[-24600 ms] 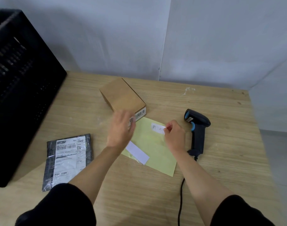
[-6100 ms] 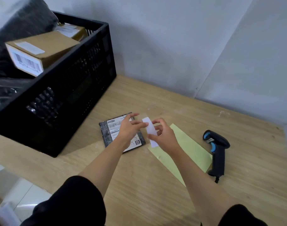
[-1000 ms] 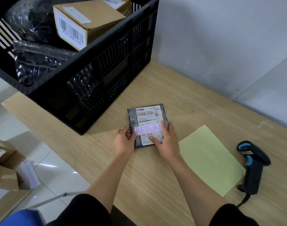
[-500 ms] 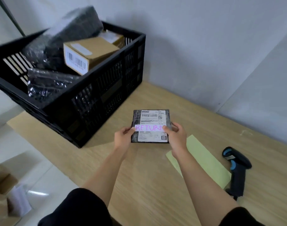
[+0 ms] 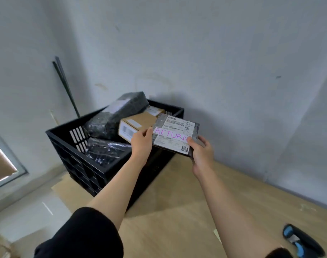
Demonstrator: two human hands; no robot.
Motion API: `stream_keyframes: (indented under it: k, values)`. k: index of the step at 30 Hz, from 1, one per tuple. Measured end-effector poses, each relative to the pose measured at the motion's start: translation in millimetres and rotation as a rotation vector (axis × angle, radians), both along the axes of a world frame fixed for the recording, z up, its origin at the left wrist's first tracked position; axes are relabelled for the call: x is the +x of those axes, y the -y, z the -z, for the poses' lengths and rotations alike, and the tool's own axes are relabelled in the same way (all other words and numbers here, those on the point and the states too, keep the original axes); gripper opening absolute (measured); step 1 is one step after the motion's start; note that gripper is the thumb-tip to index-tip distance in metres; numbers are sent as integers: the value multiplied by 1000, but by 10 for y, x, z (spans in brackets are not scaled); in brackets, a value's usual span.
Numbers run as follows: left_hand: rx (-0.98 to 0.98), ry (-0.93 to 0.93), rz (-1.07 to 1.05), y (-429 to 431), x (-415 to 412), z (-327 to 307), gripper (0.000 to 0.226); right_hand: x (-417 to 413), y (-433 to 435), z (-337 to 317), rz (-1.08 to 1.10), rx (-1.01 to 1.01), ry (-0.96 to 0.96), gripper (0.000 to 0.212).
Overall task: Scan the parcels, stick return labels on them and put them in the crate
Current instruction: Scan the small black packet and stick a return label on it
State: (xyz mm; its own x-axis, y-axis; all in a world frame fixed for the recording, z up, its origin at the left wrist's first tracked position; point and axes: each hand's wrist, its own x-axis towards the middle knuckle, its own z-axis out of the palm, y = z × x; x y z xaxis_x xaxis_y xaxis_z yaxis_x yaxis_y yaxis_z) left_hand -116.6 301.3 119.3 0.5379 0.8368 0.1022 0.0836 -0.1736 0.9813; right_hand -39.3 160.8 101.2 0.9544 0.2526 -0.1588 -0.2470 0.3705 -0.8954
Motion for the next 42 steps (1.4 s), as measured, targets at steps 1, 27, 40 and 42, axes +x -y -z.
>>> stream_keyframes:
  k: [1, 27, 40, 42]
  values:
    - [41, -9, -13, -150, -70, -56, 27, -34, -144, -45, -11, 10, 11, 52]
    - [712, -735, -44, -3751, 4, 311, 51, 534, -2533, 17, 255, -506, 263, 66]
    - [771, -775, -136, -3885, 230, 507, 41, 469, -2412, 22, 190, -1106, 650, 81]
    - [772, -767, -133, -3879, 228, 509, 42, 493, -2400, 5, 135, -1160, 653, 83]
